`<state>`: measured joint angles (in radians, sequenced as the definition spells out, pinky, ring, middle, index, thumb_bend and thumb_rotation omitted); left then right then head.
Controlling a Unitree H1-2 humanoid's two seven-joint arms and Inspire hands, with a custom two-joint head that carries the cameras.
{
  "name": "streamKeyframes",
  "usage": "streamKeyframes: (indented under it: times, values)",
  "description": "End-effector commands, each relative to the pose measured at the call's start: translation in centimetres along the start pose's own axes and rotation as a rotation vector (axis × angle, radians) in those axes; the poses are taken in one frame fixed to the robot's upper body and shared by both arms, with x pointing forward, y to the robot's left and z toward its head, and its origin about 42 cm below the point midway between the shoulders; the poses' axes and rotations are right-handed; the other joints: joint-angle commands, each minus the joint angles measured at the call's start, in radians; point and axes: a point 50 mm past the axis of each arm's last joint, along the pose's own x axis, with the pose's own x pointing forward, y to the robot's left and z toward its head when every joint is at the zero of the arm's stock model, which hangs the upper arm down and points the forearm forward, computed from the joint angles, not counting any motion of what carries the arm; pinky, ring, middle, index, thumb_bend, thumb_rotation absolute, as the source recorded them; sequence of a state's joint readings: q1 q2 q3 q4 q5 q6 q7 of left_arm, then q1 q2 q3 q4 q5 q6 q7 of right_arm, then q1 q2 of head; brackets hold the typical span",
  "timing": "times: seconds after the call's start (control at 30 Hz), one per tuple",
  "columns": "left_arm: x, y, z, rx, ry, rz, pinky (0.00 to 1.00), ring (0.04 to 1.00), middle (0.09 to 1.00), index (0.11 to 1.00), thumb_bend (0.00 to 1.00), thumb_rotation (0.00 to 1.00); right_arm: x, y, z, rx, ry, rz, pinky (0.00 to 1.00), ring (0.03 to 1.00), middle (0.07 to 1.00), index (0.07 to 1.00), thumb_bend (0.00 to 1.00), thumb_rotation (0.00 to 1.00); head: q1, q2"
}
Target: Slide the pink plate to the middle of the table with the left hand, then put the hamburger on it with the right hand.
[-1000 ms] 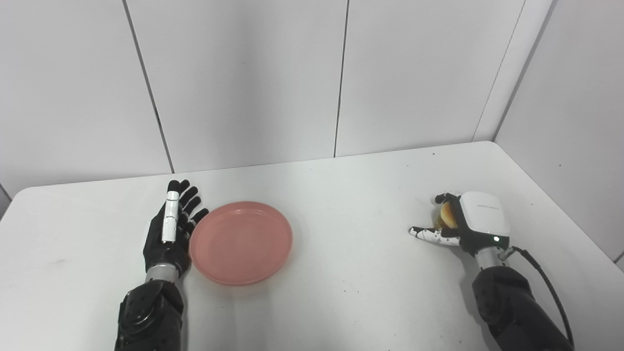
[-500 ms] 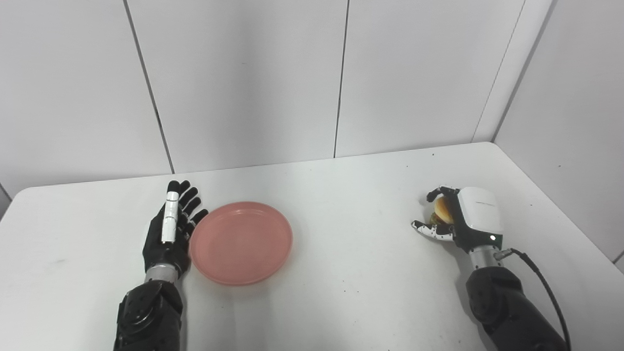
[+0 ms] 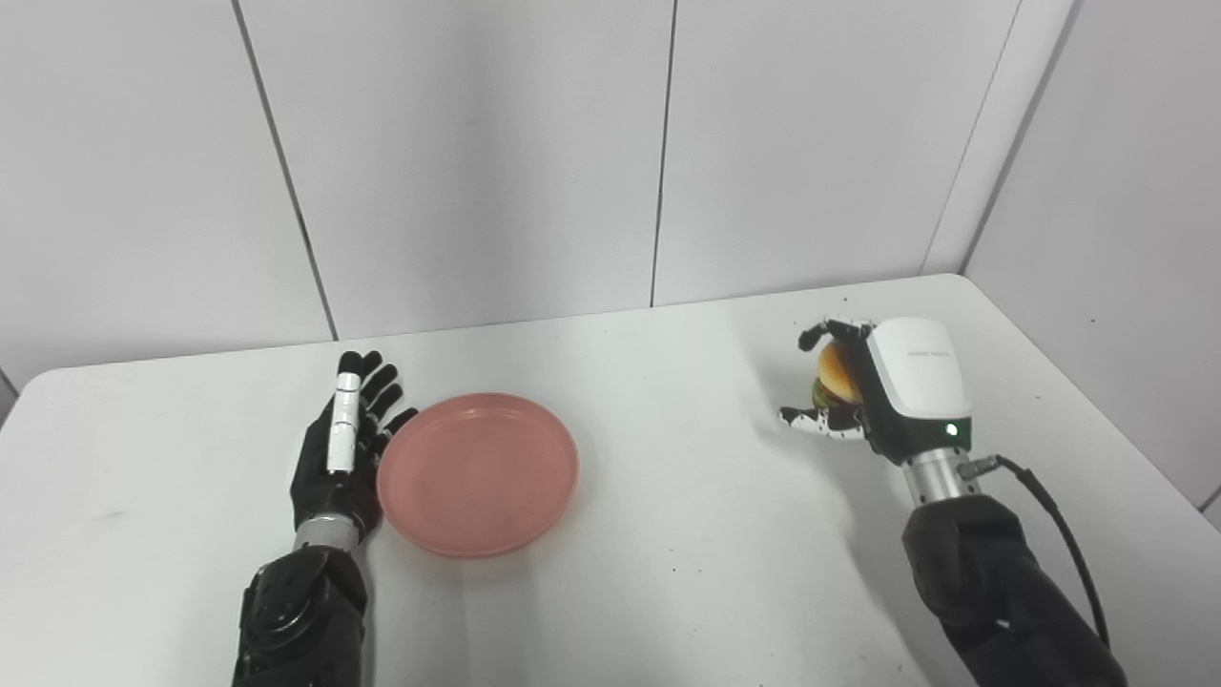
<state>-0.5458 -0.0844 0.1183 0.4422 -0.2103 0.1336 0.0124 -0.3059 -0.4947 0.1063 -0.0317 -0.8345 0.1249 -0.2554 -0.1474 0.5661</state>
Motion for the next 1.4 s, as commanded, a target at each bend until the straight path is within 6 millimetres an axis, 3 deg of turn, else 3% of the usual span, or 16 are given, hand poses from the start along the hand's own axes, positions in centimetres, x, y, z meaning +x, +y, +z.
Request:
streamKeyframes:
  times: [0.0, 0.13, 0.47, 0.63, 1.03, 1.37]
  values:
    - [0.2, -0.7, -0.7, -0.003, 0.030, 0.002, 0.76, 0.890, 0.849, 0.831, 0.82, 0.78, 2.1, -1.9, 1.9, 0.042, -0.063, -0.078, 0.25, 0.316, 0.408, 0.520, 0.52, 0.00, 0.002, 0.001]
    - [0.2, -1.5, -1.1, -0.008, 0.031, -0.010, 0.79, 0.902, 0.871, 0.846, 0.81, 0.78, 3.4, -1.8, 3.8, 0.088, -0.126, -0.092, 0.25, 0.319, 0.416, 0.519, 0.52, 0.00, 0.052, -0.005]
    - [0.4, -2.9, -2.4, 0.013, 0.046, -0.025, 0.80, 0.911, 0.892, 0.865, 0.80, 0.81, 5.1, 0.7, 8.0, 0.193, -0.212, -0.072, 0.23, 0.295, 0.410, 0.516, 0.52, 0.00, 0.173, -0.034]
    - [0.6, -3.7, -3.0, -0.003, 0.046, -0.023, 0.80, 0.902, 0.870, 0.847, 0.81, 0.78, 5.3, 1.6, 9.8, 0.221, -0.252, -0.062, 0.28, 0.338, 0.424, 0.523, 0.52, 0.00, 0.234, -0.037]
    - [1.3, -6.4, -4.3, -0.005, 0.059, -0.021, 0.74, 0.885, 0.860, 0.825, 0.82, 0.78, 4.8, 3.8, 13.6, 0.281, -0.281, 0.032, 0.27, 0.331, 0.416, 0.520, 0.52, 0.00, 0.347, -0.047]
    - [1.4, -6.9, -5.3, 0.028, 0.060, -0.020, 0.67, 0.856, 0.851, 0.855, 0.83, 0.81, 4.8, 6.3, 15.4, 0.313, -0.335, 0.078, 0.26, 0.325, 0.408, 0.519, 0.52, 0.00, 0.369, -0.069]
